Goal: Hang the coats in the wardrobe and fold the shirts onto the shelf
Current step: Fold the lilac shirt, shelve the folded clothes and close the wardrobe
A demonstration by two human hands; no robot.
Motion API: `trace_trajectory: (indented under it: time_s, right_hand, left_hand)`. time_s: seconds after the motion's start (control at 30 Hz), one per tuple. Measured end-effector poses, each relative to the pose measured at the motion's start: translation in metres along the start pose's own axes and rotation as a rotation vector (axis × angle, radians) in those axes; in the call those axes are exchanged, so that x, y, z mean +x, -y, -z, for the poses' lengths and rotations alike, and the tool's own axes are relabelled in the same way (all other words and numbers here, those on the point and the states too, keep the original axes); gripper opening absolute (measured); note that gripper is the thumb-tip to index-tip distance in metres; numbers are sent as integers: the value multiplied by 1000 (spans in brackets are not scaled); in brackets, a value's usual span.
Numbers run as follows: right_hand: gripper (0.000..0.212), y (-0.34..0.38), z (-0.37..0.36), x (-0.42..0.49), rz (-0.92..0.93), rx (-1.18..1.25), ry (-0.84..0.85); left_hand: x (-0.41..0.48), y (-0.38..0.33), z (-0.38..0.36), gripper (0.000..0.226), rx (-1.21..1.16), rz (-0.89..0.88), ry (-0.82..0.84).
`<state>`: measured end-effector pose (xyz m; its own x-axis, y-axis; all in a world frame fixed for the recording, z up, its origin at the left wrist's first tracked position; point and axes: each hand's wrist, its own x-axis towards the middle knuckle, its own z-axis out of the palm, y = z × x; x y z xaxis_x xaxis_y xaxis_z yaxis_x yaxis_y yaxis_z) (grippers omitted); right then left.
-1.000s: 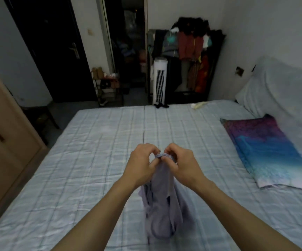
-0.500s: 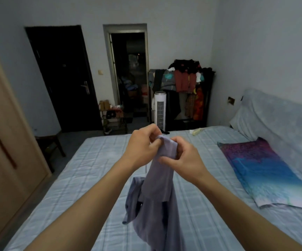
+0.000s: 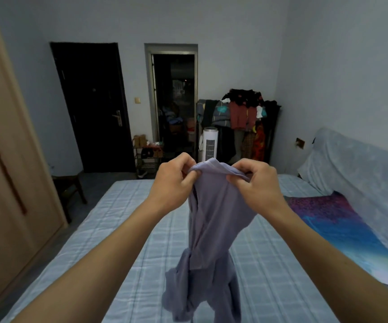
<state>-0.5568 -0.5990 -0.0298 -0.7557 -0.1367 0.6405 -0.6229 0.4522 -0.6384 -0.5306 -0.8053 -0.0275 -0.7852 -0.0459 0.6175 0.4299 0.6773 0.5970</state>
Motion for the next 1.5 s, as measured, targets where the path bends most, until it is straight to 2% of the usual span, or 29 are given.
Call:
trace_trajectory:
  time_s: [0.17, 0.33, 0.63, 0.8, 0.97, 1.13, 1.3, 1.5]
  right_hand:
    - [14, 3, 3, -7, 36, -24, 11]
    - [20, 20, 14, 4, 109, -11, -123]
    - [15, 49, 7, 20, 225, -92, -100]
    - [11, 58, 1, 25, 238, -117, -135]
    - [11, 62, 4, 33, 213, -115, -160]
    - [11, 53, 9, 33, 191, -102, -186]
    - [13, 26, 30, 35, 165, -167, -225]
    - [14, -28, 24, 20, -23, -300, -104]
  left_hand:
    - [8, -12, 16, 13, -42, -52, -54]
    - [5, -15, 21, 16, -68, -90, -21]
    - [-34, 1, 6, 19, -265, 70, 20]
    - [-73, 8, -20, 22, -178, 201, 97]
    - [-100, 16, -45, 26, 48, 246, 123]
    - [-101, 24, -50, 14, 19, 265, 181]
    - [-82, 31, -31, 21, 21, 264, 92]
    - [-41, 24, 0, 16, -142, 360, 126]
